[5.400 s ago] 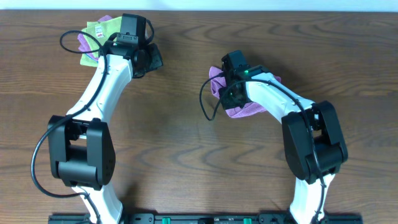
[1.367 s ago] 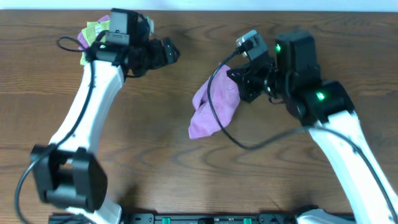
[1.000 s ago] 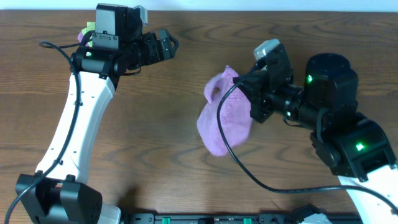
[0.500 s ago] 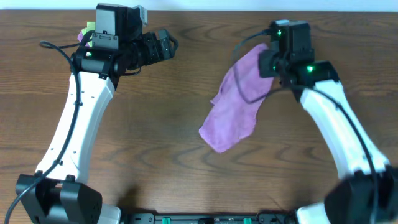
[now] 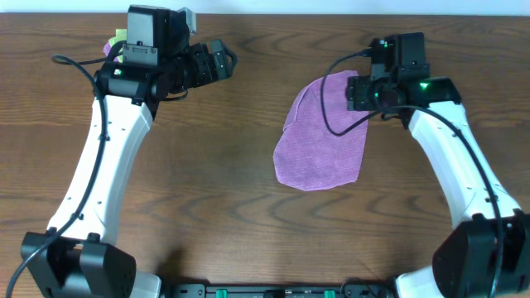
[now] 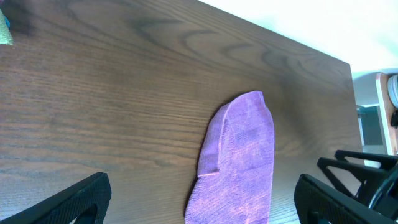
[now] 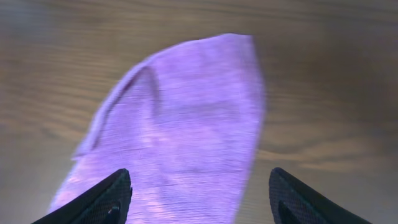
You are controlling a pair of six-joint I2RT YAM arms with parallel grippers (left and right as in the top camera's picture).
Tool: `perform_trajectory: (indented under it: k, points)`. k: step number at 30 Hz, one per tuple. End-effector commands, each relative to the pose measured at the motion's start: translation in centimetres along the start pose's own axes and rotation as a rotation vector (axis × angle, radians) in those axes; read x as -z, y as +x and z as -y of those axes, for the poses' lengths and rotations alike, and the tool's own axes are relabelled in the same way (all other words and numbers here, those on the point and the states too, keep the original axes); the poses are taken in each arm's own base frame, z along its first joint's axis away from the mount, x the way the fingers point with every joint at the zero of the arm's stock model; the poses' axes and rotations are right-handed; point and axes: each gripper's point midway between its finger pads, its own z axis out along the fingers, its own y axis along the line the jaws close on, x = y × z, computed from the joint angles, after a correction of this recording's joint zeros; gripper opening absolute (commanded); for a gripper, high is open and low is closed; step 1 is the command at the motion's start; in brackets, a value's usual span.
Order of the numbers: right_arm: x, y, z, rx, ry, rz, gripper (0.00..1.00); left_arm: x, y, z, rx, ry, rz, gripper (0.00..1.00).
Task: Fold the cloth
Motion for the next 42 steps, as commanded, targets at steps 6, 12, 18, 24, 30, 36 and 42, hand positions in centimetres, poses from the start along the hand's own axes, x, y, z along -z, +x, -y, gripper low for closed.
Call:
perform_trajectory:
  k: [6, 12, 18, 24, 30, 36, 42]
  points:
    - [-5.7, 0.9, -7.8, 0.026, -0.267, -0.061, 0.68, 1.0, -0.9, 0.0, -0.024, -0.018, 0.034, 0.96]
    - [-8.5, 4.1, -12.4, 0.015, -0.364, -0.171, 0.62, 1.0, -0.7, -0.1, -0.022, -0.021, 0.028, 0.95]
    - [-9.9, 5.2, -14.2, 0.018, -0.376, -0.197, 0.57, 1.0, -0.7, -0.1, -0.021, -0.022, 0.026, 0.95]
    - [-10.4, 6.2, -13.5, 0.011, -0.333, -0.232, 0.56, 1.0, -0.5, -0.2, -0.019, -0.024, 0.021, 0.95]
    - [-10.5, 6.3, -13.1, 0.011, -0.309, -0.237, 0.56, 1.0, -0.6, -0.2, -0.018, -0.025, 0.021, 0.95]
    - [-11.3, 7.1, -12.8, 0.007, -0.296, -0.264, 0.56, 1.0, -0.6, -0.2, -0.019, -0.027, 0.023, 0.95]
    - [-12.3, 7.9, -12.6, 0.004, -0.290, -0.286, 0.54, 1.0, -0.6, -0.2, -0.019, -0.028, 0.023, 0.95]
